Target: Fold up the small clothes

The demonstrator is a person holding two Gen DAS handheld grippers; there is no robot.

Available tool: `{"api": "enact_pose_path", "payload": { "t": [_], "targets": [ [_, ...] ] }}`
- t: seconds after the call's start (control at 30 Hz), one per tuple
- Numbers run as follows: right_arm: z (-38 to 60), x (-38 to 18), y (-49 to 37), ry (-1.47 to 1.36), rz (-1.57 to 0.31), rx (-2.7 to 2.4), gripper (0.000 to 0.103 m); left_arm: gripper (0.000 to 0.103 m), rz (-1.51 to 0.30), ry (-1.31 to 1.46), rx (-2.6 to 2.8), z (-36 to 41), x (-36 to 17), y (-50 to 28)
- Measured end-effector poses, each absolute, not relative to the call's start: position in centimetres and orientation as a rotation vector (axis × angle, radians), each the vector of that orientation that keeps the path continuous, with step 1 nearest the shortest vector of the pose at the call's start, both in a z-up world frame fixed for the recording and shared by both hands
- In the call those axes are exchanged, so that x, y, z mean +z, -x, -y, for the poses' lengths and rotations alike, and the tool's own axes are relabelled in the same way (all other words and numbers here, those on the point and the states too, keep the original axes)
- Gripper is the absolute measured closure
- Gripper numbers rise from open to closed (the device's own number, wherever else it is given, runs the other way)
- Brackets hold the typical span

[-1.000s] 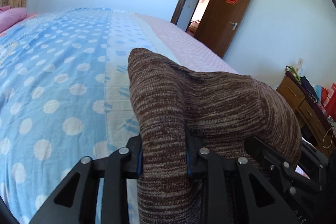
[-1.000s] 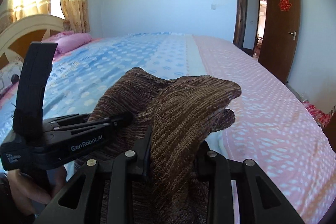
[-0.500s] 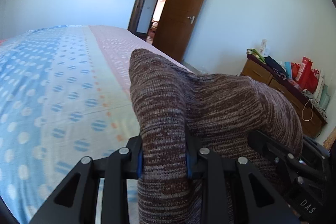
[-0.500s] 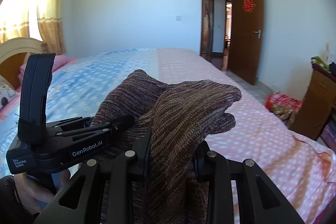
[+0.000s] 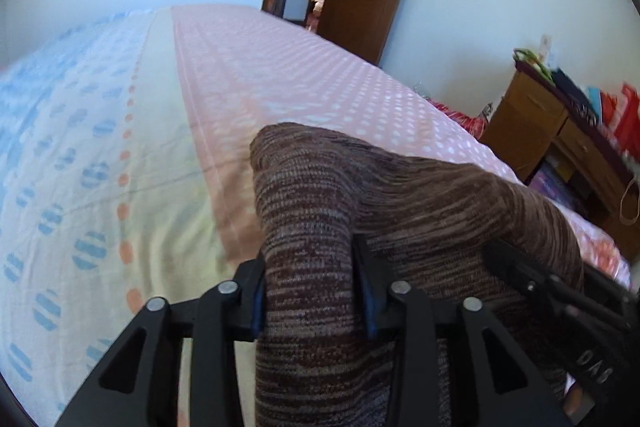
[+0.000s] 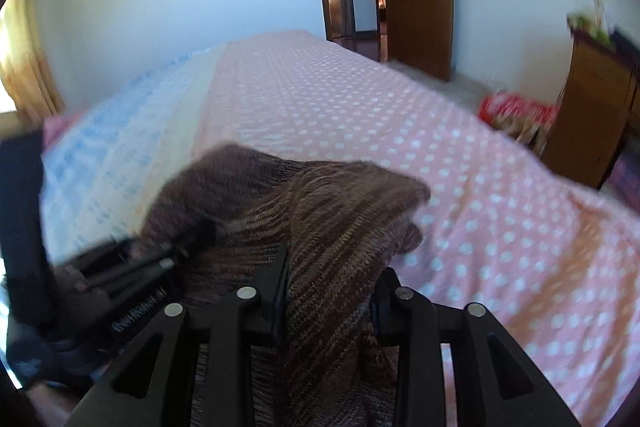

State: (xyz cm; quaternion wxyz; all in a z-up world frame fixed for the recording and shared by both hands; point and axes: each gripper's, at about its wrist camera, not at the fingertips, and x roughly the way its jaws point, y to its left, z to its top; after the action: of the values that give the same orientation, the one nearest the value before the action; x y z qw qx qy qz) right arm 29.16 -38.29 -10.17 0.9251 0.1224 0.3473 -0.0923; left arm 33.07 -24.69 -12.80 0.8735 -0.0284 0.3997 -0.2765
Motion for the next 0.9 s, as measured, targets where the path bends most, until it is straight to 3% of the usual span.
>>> {"api": "enact_pose_path", "payload": {
  "t": [0.07, 0.1, 0.2, 0.27, 0.33, 0.47, 0.7, 0.73, 0.77, 0.8, 0.9],
  "targets": [
    [39.7, -10.7, -29.1, -0.339, -0.725, -0.173, 0.058, 0.036, -0.881, 0.115, -0.56, 23.8, -13.2, -33.9],
    [40.8, -11.1, -28.9, -0.402, -0.727, -0.154, 0.056, 0.033, -0.916, 0.145, -0.561, 23.2, -13.6, -34.4],
    [42.1, -10.8, -27.1, -0.492, -0.713, -0.158, 0.055, 0.033, -0.937, 0.16, -0.591, 21.9, -13.2, -34.1],
    [43.0, -10.2, -25.5, -0.509, -0.695, -0.168, 0.046, 0.034, -0.931, 0.131, -0.61, 20.9, -12.4, -32.6],
    [43.2, -9.8, -23.2, -0.54, -0.687, -0.178, 0.027, 0.029, -0.929, 0.14, -0.644, 19.3, -12.0, -31.3],
    [41.2, -11.1, -20.7, -0.583, -0.765, -0.099, 0.025, 0.015, -0.965, 0.223, -0.699, 16.7, -12.7, -28.5],
    [35.7, -12.1, -21.9, -0.322, -0.878, -0.131, 0.025, 0.015, -0.977, 0.182, -0.737, 17.5, -13.6, -25.6],
    [36.1, -12.3, -21.6, -0.333, -0.884, -0.122, 0.034, 0.017, -0.987, 0.191, -0.769, 17.7, -13.6, -25.2],
    [36.0, -12.7, -21.6, -0.357, -0.899, -0.106, 0.048, 0.027, -1.009, 0.211, -0.81, 18.2, -13.6, -25.1],
    [36.2, -13.3, -21.5, -0.394, -0.923, -0.099, 0.072, 0.031, -1.023, 0.21, -0.822, 18.6, -13.8, -25.0],
    [37.9, -13.8, -20.0, -0.552, -0.907, -0.069, 0.085, 0.064, -1.014, 0.119, -0.784, 18.9, -13.4, -24.3]
  ]
}}
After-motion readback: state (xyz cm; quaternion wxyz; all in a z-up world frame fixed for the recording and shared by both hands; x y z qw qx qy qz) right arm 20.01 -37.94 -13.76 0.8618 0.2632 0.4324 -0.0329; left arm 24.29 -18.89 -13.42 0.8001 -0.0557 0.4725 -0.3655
